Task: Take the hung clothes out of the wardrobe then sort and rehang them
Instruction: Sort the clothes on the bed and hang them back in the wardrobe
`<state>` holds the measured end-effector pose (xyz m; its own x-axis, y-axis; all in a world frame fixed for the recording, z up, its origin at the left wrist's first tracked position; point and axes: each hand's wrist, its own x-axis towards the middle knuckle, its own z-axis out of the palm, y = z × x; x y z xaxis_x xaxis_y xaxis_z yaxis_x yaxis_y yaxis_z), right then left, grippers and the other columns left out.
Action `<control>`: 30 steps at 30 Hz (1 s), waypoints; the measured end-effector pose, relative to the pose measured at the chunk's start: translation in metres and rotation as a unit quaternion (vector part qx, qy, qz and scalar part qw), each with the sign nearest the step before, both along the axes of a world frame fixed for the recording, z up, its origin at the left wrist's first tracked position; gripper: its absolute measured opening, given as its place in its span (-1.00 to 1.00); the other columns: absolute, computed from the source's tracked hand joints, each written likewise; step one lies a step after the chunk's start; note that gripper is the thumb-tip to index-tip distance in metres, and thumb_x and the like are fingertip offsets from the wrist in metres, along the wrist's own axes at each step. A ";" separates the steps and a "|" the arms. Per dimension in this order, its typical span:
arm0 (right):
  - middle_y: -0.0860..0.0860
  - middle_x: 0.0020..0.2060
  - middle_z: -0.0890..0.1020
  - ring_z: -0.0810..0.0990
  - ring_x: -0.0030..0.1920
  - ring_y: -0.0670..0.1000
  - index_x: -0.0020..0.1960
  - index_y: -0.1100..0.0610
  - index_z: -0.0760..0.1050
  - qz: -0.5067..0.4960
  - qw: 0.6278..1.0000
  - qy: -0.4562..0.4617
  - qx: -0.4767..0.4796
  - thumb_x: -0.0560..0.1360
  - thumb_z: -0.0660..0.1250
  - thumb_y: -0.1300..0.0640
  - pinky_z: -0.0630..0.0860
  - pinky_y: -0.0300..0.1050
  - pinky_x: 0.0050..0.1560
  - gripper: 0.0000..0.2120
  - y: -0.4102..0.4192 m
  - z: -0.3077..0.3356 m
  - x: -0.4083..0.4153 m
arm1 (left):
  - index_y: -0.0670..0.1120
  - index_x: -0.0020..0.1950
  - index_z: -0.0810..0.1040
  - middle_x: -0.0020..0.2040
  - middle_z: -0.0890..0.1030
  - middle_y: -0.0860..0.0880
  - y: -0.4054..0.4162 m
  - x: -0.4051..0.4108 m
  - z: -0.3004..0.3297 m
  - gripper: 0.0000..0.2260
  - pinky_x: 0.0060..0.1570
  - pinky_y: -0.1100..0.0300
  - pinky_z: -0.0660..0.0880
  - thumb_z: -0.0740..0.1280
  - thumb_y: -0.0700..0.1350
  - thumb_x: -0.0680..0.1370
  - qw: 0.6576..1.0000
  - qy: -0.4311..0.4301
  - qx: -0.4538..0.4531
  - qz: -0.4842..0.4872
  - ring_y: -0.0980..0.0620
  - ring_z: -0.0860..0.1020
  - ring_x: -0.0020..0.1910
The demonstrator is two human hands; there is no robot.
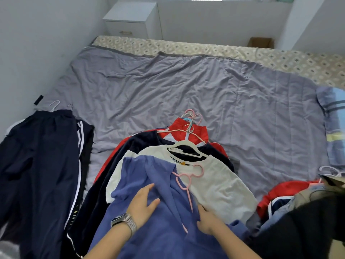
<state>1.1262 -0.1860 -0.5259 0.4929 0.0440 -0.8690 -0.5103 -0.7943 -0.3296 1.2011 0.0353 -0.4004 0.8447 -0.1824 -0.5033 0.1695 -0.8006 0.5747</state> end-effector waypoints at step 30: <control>-0.15 -0.25 0.62 0.56 -0.21 -0.18 -0.15 -0.09 0.50 -0.194 0.901 -0.380 0.075 0.41 0.47 0.04 0.44 -0.32 -0.14 -0.86 0.029 0.286 -0.138 | 0.03 -0.17 0.53 -0.26 0.51 0.14 0.076 -0.099 0.180 -0.79 -0.09 0.18 0.12 0.13 0.04 0.49 0.909 -0.415 0.033 -0.033 0.05 0.40 -0.17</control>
<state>0.9881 -0.1565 -0.2401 0.9470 -0.1700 -0.2726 -0.3212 -0.5218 -0.7903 1.1017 0.1111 -0.2205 0.9265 -0.2393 0.2905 -0.3504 -0.8302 0.4336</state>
